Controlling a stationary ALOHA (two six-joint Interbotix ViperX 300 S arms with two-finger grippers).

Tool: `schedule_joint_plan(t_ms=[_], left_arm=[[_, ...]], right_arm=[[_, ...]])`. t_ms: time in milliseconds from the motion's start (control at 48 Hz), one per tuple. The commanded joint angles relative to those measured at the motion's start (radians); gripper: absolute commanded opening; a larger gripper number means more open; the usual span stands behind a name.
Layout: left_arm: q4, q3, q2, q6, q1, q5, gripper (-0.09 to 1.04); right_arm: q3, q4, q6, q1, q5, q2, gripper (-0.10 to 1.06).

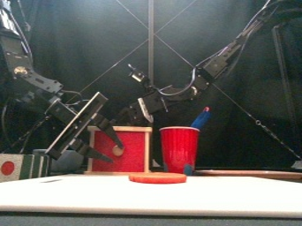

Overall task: Get the cutter from the drawer then cut the dough then place the extra dough in the bowl
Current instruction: Open the drawer

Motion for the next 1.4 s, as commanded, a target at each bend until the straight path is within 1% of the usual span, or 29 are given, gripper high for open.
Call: schedule_joint_plan(t_ms=[21,167,792,896,1042,1104,1167,1250,1396], left_arm=[[-0.003,-0.018,-0.003,0.002,0.011,-0.021,0.76],[-0.009,-0.018,-0.003,0.003,0.011,-0.037,0.76],[-0.023,-0.038,0.029,0.006,0.009,-0.066,0.75],[-0.023,-0.037,0.029,0.008,0.009,-0.066,0.71],[-0.026,-0.038,0.029,0.028,0.005,-0.066,0.61],[-0.032,-0.038,0.029,0.035,0.003,-0.057,0.58],[-0.032,-0.04,0.029,0.037,-0.012,-0.032,0.58],[-0.032,-0.035,0.025,0.037,-0.061,0.009,0.58],[-0.032,-0.032,0.011,0.034,-0.107,0.034,0.58]], right_arm=[[-0.018,0.0,0.0,-0.012,0.011,-0.012,0.0],[-0.018,0.0,0.0,-0.021,0.009,-0.011,0.0],[-0.021,0.005,0.002,-0.015,0.011,0.009,0.0],[-0.02,0.005,0.002,-0.014,0.011,0.009,0.0],[-0.018,0.005,0.003,-0.014,0.012,0.009,0.0],[-0.017,0.005,0.002,-0.014,0.018,0.009,0.0],[-0.017,0.005,0.002,-0.014,0.025,0.009,0.0],[-0.02,0.005,0.002,-0.014,0.029,0.009,0.0],[-0.026,0.002,0.002,-0.02,0.034,0.009,0.0]])
